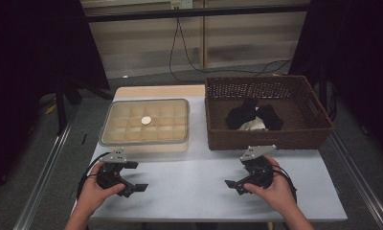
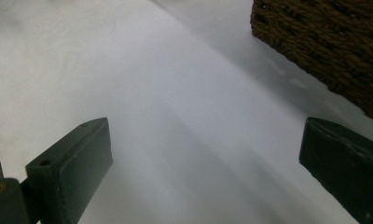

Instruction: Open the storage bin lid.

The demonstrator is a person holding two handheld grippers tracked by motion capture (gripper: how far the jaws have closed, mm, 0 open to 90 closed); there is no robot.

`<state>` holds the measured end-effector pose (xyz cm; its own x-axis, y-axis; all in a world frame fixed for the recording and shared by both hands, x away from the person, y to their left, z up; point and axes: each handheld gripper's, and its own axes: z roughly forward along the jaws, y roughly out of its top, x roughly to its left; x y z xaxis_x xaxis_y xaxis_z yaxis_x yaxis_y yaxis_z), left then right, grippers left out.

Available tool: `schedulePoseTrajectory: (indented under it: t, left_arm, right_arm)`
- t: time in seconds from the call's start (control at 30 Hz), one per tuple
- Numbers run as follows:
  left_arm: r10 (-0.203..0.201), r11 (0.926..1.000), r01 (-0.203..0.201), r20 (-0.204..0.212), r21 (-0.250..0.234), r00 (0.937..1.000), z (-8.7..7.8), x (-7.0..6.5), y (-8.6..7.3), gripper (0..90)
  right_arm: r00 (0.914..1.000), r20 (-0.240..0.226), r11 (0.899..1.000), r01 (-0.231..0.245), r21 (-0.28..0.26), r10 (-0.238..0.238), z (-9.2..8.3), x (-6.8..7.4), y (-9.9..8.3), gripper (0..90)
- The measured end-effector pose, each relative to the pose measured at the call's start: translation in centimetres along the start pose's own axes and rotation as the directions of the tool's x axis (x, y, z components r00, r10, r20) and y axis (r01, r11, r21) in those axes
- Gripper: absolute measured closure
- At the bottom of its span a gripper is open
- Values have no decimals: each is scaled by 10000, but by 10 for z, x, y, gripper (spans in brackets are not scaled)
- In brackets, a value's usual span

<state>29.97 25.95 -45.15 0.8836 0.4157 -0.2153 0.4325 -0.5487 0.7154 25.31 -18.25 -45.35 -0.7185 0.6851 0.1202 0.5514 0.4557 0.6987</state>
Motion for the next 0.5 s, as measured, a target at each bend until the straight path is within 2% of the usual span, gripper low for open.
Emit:
schedulePoseTrajectory:
  t: [0.07,0.13,0.23,0.3,0.33,0.5]
  left_arm:
    - [-110,9998,110,12,-162,9999,-1,0,0,23]
    - [-100,9999,98,-176,-99,9998,-4,0,1,23]
    - [-212,9998,211,-227,-67,9995,-7,1,2,23]
    - [-344,9992,337,-298,-228,9990,-8,1,2,23]
    - [-295,9995,292,-344,-106,9990,-10,2,3,22]
    - [-384,9990,372,-533,-228,9978,-15,3,5,23]
  right_arm:
    - [10000,2,10000,6,47,-6,1,1,3,20]
    - [9999,-120,10000,-5,-44,5,3,3,6,20]
    - [9998,-87,9998,-193,20,193,6,6,11,19]
    - [9992,-278,9996,-277,-7,277,8,7,15,19]
    - [9994,-263,9997,-226,-42,225,10,8,17,19]
    - [9996,-179,9998,-212,-44,211,14,14,29,19]
